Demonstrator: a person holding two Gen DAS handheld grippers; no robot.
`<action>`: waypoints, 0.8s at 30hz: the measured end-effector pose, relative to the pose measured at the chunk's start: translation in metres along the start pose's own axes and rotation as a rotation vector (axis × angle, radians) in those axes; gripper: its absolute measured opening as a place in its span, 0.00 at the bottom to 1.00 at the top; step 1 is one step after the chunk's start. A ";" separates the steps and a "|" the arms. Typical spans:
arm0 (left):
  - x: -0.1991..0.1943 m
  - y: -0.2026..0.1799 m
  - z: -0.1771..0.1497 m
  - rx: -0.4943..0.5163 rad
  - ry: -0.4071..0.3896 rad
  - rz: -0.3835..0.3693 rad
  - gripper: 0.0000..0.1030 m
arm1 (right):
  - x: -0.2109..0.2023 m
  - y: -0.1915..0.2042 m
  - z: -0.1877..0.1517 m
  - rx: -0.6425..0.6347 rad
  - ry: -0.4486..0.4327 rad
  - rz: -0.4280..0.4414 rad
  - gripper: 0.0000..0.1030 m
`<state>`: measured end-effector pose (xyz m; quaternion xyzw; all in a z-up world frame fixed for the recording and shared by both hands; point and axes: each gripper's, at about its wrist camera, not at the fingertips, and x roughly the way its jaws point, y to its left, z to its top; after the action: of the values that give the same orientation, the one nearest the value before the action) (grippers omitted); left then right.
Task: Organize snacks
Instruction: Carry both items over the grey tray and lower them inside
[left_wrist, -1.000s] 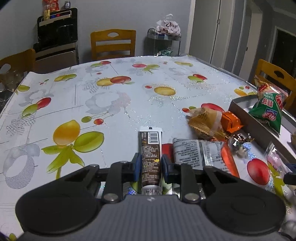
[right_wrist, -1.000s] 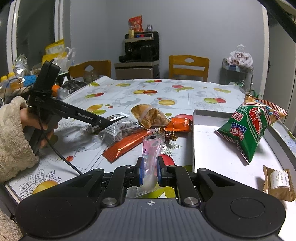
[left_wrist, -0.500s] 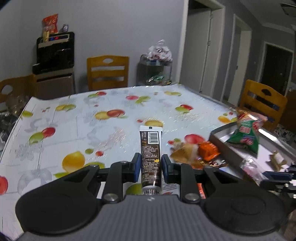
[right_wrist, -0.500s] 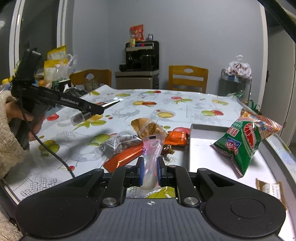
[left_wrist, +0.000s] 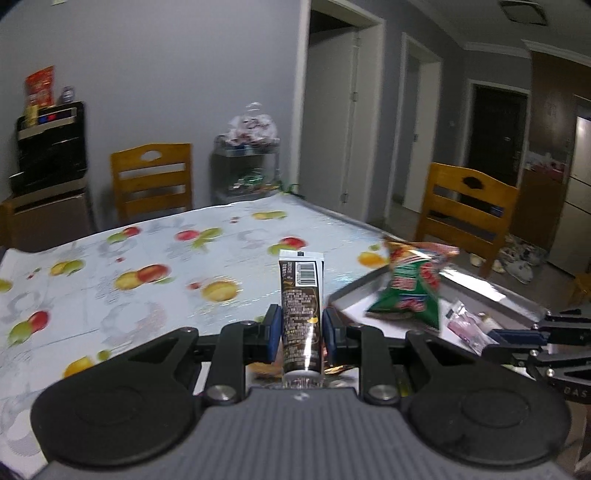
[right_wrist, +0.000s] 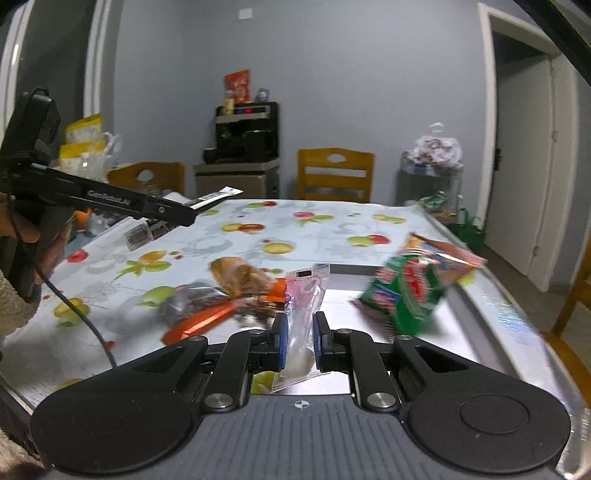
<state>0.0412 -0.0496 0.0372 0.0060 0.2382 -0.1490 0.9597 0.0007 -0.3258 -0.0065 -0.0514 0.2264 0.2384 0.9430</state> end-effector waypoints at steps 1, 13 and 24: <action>0.004 -0.008 0.002 0.008 0.002 -0.015 0.20 | -0.003 -0.006 -0.002 0.007 0.001 -0.016 0.16; 0.056 -0.103 0.011 0.120 0.067 -0.201 0.20 | -0.024 -0.070 -0.035 0.088 0.033 -0.174 0.16; 0.117 -0.172 -0.001 0.221 0.153 -0.295 0.20 | -0.017 -0.097 -0.052 0.131 0.077 -0.216 0.16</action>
<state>0.0895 -0.2472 -0.0072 0.0875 0.2909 -0.3121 0.9002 0.0123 -0.4291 -0.0461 -0.0232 0.2708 0.1179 0.9551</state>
